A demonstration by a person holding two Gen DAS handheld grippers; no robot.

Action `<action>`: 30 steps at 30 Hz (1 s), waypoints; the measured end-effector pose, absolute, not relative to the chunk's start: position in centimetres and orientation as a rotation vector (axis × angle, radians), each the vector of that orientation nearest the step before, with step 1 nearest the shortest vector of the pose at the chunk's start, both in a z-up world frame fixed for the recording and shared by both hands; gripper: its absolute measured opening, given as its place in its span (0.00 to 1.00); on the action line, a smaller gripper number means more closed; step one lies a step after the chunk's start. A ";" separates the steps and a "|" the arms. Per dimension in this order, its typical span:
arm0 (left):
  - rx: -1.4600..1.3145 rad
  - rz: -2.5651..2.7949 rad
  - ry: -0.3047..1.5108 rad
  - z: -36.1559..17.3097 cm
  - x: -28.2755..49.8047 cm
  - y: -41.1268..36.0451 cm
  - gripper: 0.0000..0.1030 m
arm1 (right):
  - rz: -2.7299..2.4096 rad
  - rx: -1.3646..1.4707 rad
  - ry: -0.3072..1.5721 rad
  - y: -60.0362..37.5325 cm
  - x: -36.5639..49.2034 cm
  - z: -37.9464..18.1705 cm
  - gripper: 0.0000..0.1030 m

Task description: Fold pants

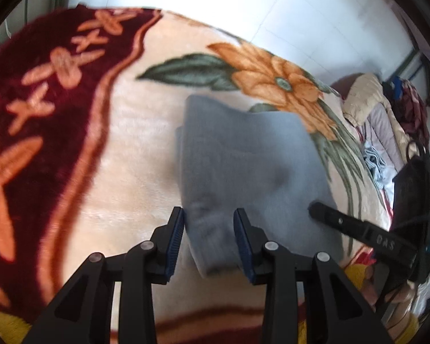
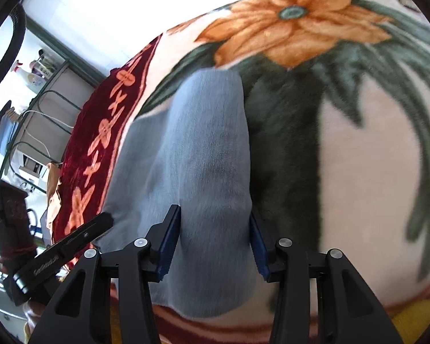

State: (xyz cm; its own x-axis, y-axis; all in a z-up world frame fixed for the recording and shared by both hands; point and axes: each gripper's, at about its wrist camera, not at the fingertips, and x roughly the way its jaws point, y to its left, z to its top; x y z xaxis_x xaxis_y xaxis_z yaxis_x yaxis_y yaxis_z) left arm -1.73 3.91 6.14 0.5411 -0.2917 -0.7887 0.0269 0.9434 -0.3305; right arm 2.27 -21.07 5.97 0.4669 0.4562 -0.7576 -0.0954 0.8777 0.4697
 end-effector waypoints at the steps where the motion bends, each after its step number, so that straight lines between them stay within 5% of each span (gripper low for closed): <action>1: -0.280 -0.192 0.978 6.6 -2.1 3.7 0.37 | 0.335 0.370 1.017 -21.0 1.8 6.6 0.44; 7: -0.196 -0.147 1.031 5.7 -2.9 2.5 0.38 | 0.332 0.261 0.910 -20.2 -1.8 9.2 0.44; 17: -0.176 -0.122 1.089 2.7 -3.3 2.6 0.41 | 0.297 0.110 1.027 -18.6 -2.1 2.3 0.44; 30: -0.112 -0.087 1.021 5.7 -5.7 1.4 0.44 | 0.285 0.105 0.978 -18.3 -4.2 5.6 0.46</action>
State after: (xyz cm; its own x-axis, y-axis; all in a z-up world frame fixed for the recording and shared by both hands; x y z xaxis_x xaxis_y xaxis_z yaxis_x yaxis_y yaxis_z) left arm -5.70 1.43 5.69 0.5202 -0.1243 -0.8449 0.0201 0.9909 -0.1334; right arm -4.21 -18.27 5.63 0.5246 0.2853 -0.8021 -0.1908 0.9576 0.2158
